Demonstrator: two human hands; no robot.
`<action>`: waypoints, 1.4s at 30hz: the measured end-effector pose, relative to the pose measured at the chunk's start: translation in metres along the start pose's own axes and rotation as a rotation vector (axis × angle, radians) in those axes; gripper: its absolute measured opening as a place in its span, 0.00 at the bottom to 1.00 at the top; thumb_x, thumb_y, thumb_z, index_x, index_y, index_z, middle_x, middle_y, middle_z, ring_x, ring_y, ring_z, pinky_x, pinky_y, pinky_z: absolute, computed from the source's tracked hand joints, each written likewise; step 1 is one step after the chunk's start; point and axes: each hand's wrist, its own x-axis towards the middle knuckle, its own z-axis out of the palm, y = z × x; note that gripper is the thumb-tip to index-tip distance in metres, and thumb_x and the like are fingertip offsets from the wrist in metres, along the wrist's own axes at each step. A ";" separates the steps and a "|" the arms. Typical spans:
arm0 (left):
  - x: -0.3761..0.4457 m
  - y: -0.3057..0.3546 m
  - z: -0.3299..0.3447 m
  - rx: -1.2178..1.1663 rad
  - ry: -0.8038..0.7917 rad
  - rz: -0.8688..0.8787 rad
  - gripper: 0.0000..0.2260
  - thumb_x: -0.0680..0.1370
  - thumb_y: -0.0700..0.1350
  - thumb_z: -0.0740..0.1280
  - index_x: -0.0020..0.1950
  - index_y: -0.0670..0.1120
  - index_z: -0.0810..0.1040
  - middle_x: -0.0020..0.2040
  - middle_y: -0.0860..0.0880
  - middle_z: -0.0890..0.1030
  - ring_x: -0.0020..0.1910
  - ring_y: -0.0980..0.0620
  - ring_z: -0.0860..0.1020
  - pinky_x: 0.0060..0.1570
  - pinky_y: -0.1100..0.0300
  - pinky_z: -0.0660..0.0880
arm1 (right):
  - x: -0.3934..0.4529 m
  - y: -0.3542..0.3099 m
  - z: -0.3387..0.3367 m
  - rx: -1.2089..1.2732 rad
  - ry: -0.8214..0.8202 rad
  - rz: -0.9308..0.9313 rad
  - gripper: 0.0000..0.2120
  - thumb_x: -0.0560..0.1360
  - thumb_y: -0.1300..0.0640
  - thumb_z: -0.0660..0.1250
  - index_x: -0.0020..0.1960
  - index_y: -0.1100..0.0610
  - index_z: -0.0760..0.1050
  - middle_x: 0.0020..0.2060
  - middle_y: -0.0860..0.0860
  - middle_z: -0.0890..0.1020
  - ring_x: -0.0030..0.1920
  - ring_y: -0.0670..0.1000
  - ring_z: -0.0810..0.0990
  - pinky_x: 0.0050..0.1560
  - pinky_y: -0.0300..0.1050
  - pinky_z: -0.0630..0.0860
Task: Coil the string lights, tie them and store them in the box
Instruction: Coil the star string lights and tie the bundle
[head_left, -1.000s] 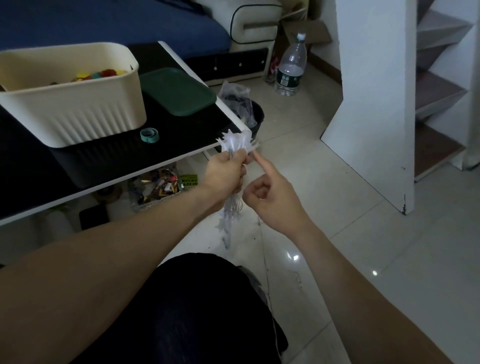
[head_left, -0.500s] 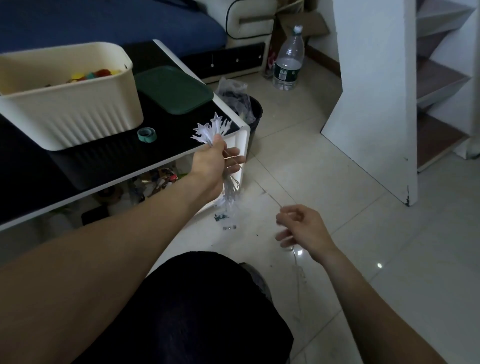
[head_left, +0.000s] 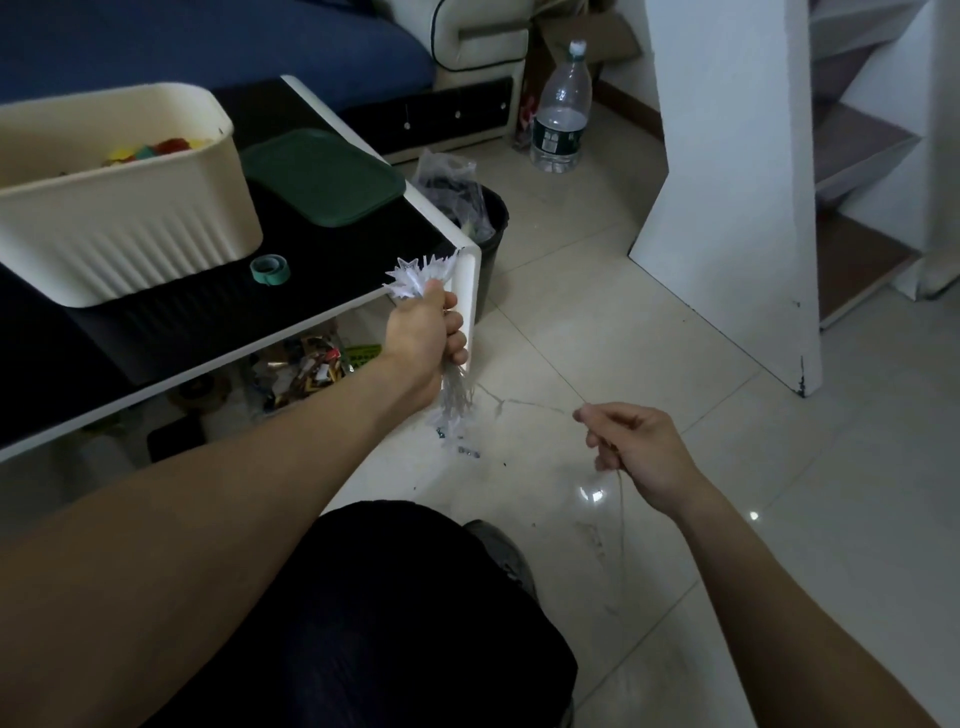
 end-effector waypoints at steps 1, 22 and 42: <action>-0.001 -0.002 0.001 0.010 -0.023 -0.008 0.11 0.84 0.47 0.56 0.44 0.46 0.69 0.29 0.50 0.65 0.24 0.54 0.62 0.26 0.60 0.63 | 0.001 -0.004 0.004 0.009 0.012 -0.022 0.08 0.78 0.60 0.69 0.47 0.66 0.82 0.29 0.53 0.75 0.24 0.48 0.65 0.29 0.42 0.71; -0.031 -0.034 0.016 0.472 -0.401 -0.074 0.07 0.84 0.39 0.55 0.47 0.41 0.70 0.34 0.44 0.74 0.26 0.51 0.68 0.30 0.58 0.64 | -0.007 -0.031 0.042 -0.254 -0.179 -0.206 0.18 0.70 0.67 0.77 0.55 0.57 0.75 0.38 0.51 0.83 0.37 0.47 0.79 0.43 0.41 0.77; -0.019 -0.053 0.017 0.395 -0.312 -0.096 0.09 0.84 0.41 0.55 0.45 0.45 0.67 0.33 0.47 0.71 0.27 0.51 0.68 0.30 0.60 0.65 | -0.034 0.087 -0.018 -0.531 -0.305 0.635 0.17 0.81 0.52 0.67 0.48 0.68 0.78 0.34 0.61 0.84 0.31 0.56 0.85 0.33 0.48 0.83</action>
